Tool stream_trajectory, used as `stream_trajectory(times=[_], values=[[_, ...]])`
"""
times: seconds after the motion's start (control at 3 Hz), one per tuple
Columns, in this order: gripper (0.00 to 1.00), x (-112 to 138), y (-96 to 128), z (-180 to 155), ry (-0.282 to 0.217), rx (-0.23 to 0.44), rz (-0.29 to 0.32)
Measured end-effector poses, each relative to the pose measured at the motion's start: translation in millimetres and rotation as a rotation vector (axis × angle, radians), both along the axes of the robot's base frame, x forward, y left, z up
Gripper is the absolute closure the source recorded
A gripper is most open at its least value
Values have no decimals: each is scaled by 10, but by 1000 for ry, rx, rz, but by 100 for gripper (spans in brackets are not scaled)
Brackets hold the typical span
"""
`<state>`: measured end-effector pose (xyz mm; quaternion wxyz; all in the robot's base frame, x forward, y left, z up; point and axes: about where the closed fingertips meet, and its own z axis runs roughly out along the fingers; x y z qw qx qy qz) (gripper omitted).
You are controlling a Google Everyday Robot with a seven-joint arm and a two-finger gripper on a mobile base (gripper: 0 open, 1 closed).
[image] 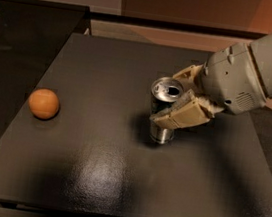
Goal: Knock redbull can over
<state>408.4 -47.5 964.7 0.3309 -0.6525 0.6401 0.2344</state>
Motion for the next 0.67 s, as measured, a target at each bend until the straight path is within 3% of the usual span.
stream_trajectory(times=[0.33, 0.67], values=[[100, 99, -122, -4, 11, -106, -51], [100, 202, -259, -134, 54, -242, -99]])
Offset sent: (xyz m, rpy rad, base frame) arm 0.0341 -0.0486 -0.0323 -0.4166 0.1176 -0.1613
